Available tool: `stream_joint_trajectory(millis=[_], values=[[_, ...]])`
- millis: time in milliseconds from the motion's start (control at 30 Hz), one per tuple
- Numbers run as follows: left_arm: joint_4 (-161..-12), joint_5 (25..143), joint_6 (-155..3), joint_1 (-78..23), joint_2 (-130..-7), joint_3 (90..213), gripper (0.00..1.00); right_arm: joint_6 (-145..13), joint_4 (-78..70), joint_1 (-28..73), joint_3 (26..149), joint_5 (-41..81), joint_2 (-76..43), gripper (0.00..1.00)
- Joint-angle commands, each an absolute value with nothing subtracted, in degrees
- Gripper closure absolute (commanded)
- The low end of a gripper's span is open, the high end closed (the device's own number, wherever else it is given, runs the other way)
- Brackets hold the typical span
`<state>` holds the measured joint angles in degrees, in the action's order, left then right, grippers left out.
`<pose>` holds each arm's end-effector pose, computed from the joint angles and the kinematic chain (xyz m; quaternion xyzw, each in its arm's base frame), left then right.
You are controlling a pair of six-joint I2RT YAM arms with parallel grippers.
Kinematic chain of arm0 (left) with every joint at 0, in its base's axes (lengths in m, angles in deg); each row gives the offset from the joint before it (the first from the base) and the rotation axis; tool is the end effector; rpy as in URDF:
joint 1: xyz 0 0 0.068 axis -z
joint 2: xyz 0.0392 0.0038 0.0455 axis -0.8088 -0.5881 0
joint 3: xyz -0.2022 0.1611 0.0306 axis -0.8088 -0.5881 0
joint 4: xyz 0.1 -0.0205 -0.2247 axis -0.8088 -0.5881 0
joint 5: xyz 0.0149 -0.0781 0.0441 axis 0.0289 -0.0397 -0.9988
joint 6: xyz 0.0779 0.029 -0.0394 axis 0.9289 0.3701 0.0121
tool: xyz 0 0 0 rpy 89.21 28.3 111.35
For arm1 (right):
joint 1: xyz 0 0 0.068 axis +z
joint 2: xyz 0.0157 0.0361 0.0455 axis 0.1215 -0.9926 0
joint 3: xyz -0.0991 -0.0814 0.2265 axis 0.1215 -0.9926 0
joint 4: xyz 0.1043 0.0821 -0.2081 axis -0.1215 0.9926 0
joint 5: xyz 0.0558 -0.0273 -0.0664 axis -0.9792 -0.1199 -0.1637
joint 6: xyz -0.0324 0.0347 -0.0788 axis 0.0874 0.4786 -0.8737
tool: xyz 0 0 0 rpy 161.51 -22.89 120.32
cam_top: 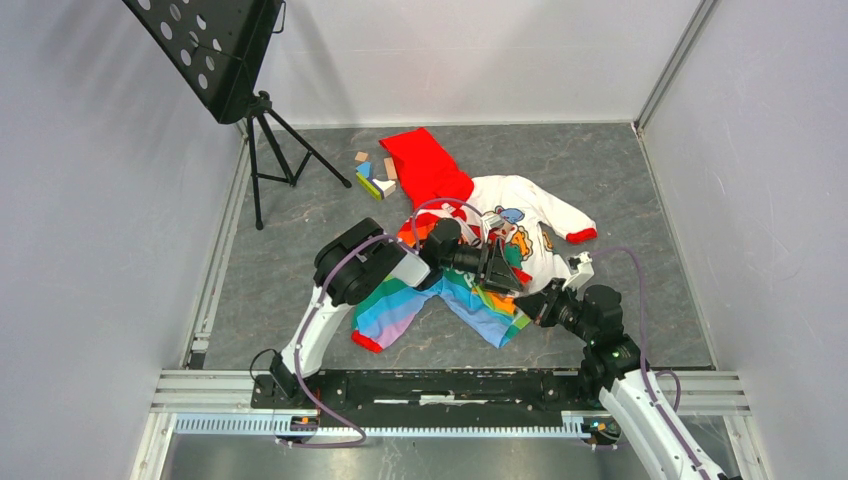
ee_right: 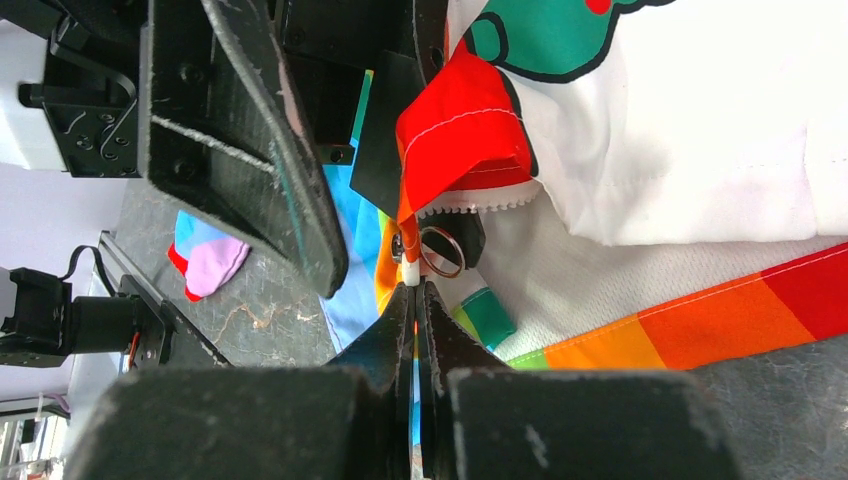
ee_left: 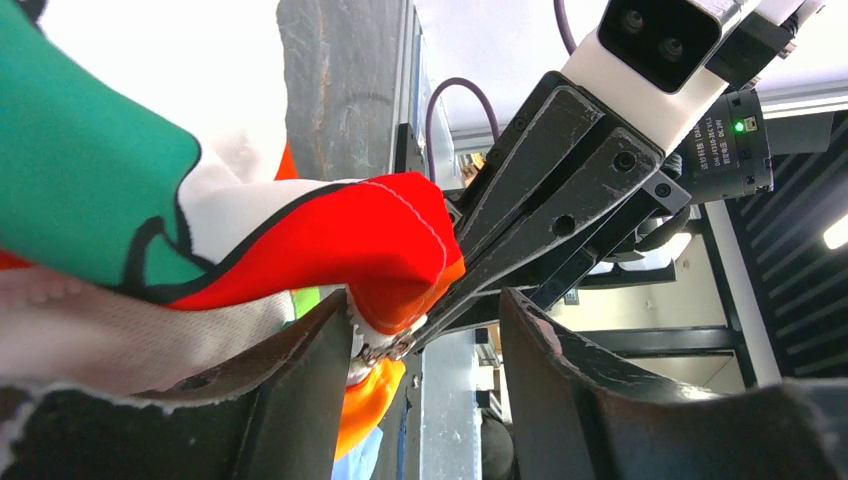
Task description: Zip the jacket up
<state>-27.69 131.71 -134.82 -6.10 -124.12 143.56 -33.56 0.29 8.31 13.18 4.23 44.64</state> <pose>0.2515 -0.3801 0.1045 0.1824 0.7023 -0.6881 0.0064 0.1439 0.0735 0.1252 0.0595 0.8222 0.3979 0.4026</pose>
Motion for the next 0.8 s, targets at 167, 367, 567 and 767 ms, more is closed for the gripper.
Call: stream_joint_trajectory(millis=[167,367,567,767], values=[[-29.49,133.58,-131.74,-7.75,-120.06,141.89,0.47,-33.17,1.77,8.31,2.59,4.69,44.58,1.0],[-32.4,133.41,-128.92,-7.75,-118.83,140.96,0.59,-33.04,1.57,8.3,2.67,4.52,44.37,1.0],[-36.26,133.43,-125.13,-7.84,-117.6,139.79,0.56,-32.8,1.29,8.31,2.54,4.37,44.37,1.0],[-35.87,133.33,-124.98,-7.41,-117.29,139.34,0.56,-32.22,0.39,8.29,2.23,4.03,44.0,1.0]])
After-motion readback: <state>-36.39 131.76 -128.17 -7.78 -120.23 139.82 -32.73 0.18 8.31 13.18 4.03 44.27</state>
